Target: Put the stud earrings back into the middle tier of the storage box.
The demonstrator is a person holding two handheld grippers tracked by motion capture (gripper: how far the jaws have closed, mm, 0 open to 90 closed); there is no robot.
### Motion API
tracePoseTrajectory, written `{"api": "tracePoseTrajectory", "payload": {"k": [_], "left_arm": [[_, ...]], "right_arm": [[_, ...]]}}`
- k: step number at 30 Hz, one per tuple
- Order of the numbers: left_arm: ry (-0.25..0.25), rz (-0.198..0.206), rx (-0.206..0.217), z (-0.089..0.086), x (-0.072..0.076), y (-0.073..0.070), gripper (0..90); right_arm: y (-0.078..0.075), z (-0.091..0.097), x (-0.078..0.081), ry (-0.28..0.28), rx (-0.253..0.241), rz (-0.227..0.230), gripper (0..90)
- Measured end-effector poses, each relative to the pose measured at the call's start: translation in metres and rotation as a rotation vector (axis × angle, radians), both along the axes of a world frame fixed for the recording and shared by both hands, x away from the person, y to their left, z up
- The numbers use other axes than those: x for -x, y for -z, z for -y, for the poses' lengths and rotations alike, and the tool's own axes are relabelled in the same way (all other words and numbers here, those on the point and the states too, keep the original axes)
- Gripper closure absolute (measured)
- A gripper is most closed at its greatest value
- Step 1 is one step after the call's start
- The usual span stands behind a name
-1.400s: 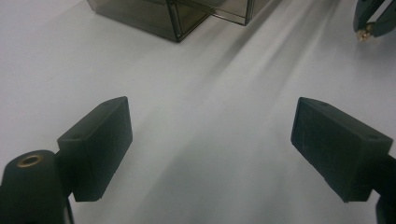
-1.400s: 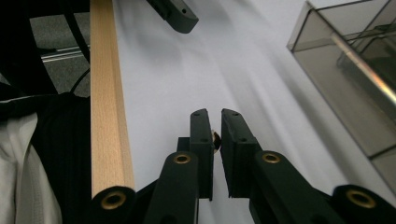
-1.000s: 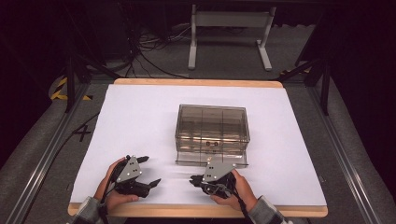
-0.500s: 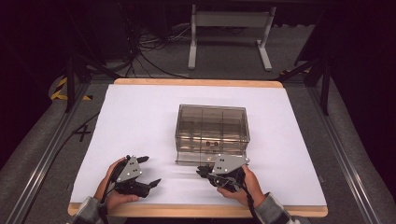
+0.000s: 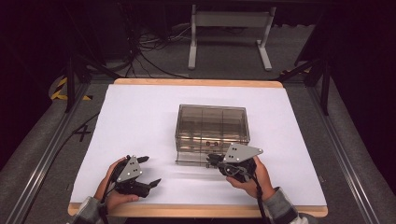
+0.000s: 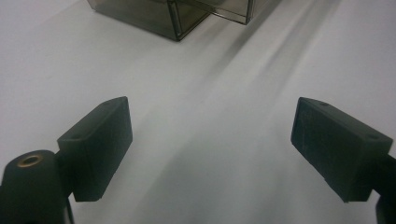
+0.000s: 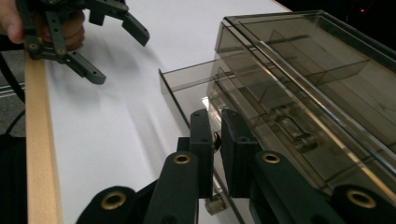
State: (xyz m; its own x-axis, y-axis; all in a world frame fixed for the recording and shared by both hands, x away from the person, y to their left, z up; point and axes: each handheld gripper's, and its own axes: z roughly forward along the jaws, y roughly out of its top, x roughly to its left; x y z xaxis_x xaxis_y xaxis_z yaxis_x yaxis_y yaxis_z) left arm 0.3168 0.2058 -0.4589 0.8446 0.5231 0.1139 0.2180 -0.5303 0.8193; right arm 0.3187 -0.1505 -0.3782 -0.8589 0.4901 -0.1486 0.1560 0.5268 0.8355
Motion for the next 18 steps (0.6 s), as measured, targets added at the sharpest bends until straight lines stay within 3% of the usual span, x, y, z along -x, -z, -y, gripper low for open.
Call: {"api": "tracePoseTrajectory", "payload": {"k": [18], "left_arm": [[0.001,-0.001,-0.005,0.0,0.0,0.0,13.2]], "right_arm": [[0.001,0.003,-0.014,0.049,0.027,-0.021,84.2]]}}
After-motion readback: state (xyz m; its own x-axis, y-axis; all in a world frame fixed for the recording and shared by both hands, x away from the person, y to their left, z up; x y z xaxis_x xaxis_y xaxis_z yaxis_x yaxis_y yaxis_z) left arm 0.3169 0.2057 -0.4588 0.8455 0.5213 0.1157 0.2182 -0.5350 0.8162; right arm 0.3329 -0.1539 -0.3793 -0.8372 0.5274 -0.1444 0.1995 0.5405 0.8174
